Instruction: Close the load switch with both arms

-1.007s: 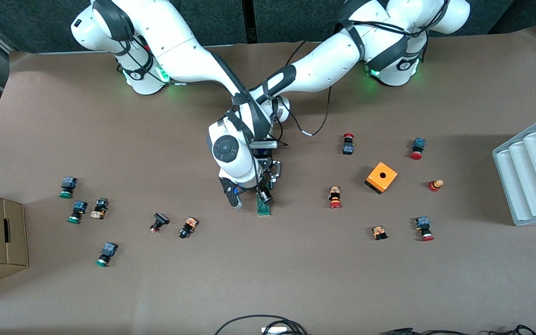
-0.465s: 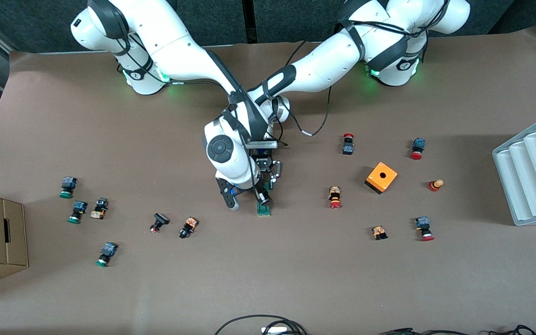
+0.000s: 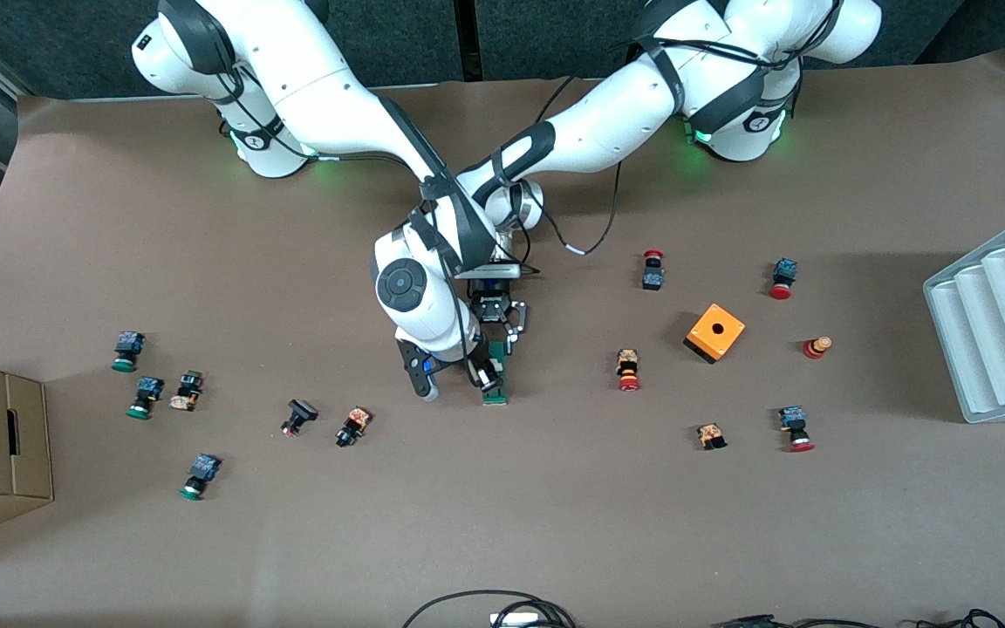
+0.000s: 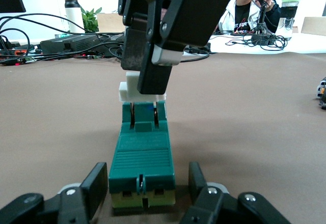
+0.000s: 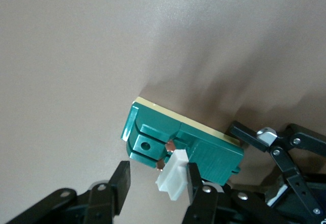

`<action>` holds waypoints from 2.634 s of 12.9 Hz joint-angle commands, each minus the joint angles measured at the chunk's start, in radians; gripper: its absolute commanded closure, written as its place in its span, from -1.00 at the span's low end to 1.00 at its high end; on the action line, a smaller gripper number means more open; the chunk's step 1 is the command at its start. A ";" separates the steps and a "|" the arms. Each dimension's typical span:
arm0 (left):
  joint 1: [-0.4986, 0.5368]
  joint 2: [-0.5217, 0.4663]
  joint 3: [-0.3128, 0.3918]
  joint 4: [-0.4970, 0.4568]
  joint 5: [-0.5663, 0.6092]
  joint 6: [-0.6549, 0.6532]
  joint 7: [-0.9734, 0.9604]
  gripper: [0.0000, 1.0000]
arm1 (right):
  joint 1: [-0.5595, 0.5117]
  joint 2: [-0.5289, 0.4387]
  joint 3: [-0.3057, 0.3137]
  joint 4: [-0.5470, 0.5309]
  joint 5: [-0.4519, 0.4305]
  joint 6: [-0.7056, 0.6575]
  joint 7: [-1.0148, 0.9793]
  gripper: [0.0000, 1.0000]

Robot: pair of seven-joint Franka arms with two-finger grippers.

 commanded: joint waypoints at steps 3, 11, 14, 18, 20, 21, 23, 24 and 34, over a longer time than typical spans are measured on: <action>-0.017 0.035 0.006 0.019 0.007 -0.006 -0.016 -0.45 | -0.004 0.009 -0.005 0.019 0.028 0.004 -0.015 0.15; -0.017 0.035 0.006 0.019 0.007 -0.006 -0.016 -0.45 | -0.009 0.007 -0.005 0.049 0.033 -0.031 -0.009 0.27; -0.017 0.033 0.007 0.019 0.006 -0.006 -0.016 -0.44 | -0.012 0.007 -0.005 0.049 0.033 -0.031 -0.009 0.28; -0.017 0.033 0.008 0.019 0.007 -0.006 -0.016 -0.44 | -0.010 0.007 -0.003 0.049 0.035 -0.031 -0.006 0.43; -0.017 0.033 0.008 0.019 0.007 -0.006 -0.016 -0.44 | -0.012 0.010 -0.003 0.049 0.035 -0.031 -0.001 0.46; -0.017 0.033 0.008 0.019 0.006 -0.006 -0.016 -0.44 | -0.012 0.012 -0.003 0.049 0.035 -0.031 0.000 0.47; -0.017 0.033 0.007 0.019 0.007 -0.006 -0.016 -0.44 | -0.012 0.015 -0.003 0.049 0.033 -0.031 0.000 0.56; -0.017 0.033 0.008 0.019 0.007 -0.006 -0.016 -0.44 | -0.012 0.016 -0.005 0.049 0.041 -0.030 0.000 0.60; -0.017 0.033 0.008 0.019 0.007 -0.006 -0.016 -0.44 | -0.029 0.056 -0.005 0.089 0.048 -0.025 0.000 0.64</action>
